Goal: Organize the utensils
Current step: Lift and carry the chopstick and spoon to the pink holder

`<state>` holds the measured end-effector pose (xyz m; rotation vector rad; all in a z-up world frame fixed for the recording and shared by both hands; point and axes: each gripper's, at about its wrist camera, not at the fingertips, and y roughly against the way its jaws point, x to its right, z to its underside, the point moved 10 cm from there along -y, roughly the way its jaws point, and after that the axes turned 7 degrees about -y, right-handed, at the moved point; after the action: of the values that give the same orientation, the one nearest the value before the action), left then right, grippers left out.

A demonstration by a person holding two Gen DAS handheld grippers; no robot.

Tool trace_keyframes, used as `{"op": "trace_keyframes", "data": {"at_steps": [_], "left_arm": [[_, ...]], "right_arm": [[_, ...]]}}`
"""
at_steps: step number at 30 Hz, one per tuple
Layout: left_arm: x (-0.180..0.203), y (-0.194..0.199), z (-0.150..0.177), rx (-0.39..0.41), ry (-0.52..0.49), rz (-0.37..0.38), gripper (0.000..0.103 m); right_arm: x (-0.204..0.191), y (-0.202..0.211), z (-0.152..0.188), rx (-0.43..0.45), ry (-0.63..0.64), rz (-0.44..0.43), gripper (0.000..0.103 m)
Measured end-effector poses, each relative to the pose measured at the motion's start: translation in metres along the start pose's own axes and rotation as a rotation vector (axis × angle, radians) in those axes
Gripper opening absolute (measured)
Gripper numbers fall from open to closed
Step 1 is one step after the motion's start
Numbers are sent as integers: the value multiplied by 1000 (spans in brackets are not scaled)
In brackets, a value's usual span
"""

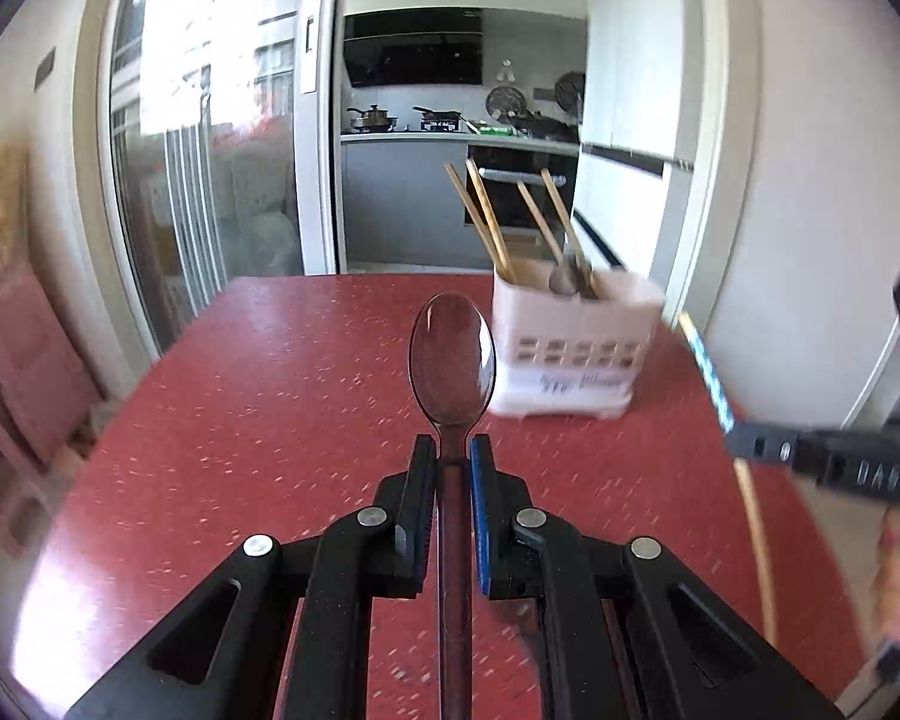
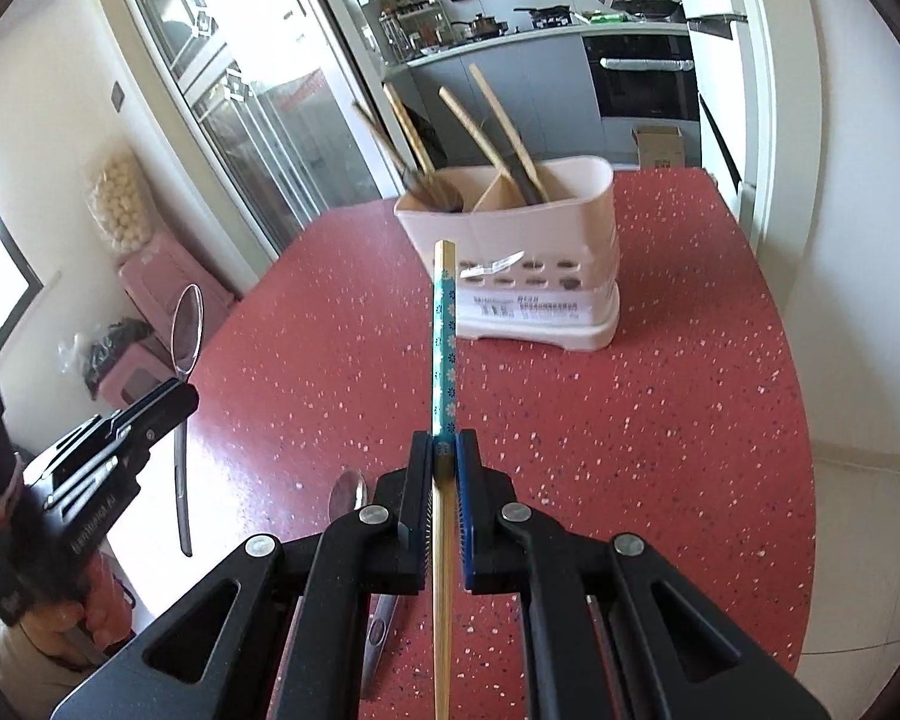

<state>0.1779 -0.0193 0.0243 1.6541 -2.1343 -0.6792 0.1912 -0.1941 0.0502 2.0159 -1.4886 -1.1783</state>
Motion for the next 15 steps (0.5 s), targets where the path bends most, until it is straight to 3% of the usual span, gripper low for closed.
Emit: {"op": "trace_keyframes", "data": {"at_steps": [10, 15], "left_arm": [[-11, -25, -74, 105, 139, 84, 40], [-13, -51, -112, 156, 150, 99, 40]], "right_arm": [[7, 24, -58, 133, -15, -6, 8], [9, 29, -99, 217, 5, 0, 8]]}}
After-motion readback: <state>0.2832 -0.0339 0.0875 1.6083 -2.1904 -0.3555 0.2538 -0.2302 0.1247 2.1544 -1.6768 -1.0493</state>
